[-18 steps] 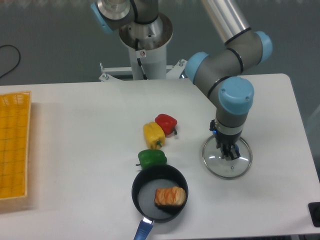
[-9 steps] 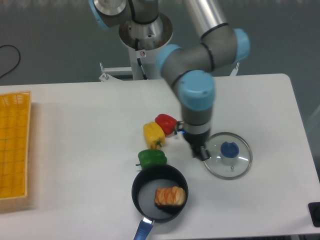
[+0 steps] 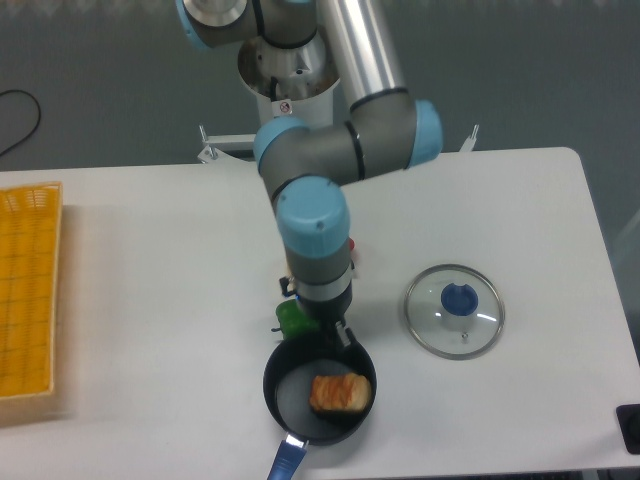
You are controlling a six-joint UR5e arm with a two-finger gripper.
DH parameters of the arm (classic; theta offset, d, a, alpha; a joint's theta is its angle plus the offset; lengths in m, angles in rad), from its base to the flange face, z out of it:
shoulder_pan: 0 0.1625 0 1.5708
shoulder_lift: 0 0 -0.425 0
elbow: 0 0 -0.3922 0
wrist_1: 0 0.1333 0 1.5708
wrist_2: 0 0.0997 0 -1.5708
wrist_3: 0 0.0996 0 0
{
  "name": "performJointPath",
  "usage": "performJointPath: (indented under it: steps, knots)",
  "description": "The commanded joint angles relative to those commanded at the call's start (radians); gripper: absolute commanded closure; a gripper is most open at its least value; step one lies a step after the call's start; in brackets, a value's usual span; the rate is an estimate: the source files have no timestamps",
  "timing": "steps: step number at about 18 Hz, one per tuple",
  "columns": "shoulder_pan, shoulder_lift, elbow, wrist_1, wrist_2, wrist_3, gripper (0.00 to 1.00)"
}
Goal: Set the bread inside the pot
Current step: 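Move the gripper from the lid over the black pan with bread, then move the gripper back down to the blue knob of the lid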
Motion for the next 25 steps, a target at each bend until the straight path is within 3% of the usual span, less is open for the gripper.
performJointPath:
  steps: [4, 5, 6, 7, 8, 9, 15, 18, 25]
  knots:
    - [0.0, -0.006, 0.003, 0.0, 0.003, 0.0, 1.0]
    - [0.0, -0.003, 0.003, 0.0, 0.003, 0.001, 0.91]
    - [0.002, 0.001, 0.003, 0.0, 0.002, 0.008, 0.6]
    - [0.002, 0.008, 0.002, 0.0, 0.002, 0.011, 0.22]
    - [0.003, 0.015, -0.001, 0.0, 0.002, 0.012, 0.1]
    - [0.008, 0.026, -0.003, -0.002, 0.003, 0.014, 0.05]
    - [0.075, 0.104, -0.031, -0.023, 0.003, 0.11, 0.01]
    - [0.113, 0.115, -0.034, -0.06, 0.005, 0.152, 0.01]
    - [0.212, 0.104, -0.041, -0.086, 0.003, 0.323, 0.01]
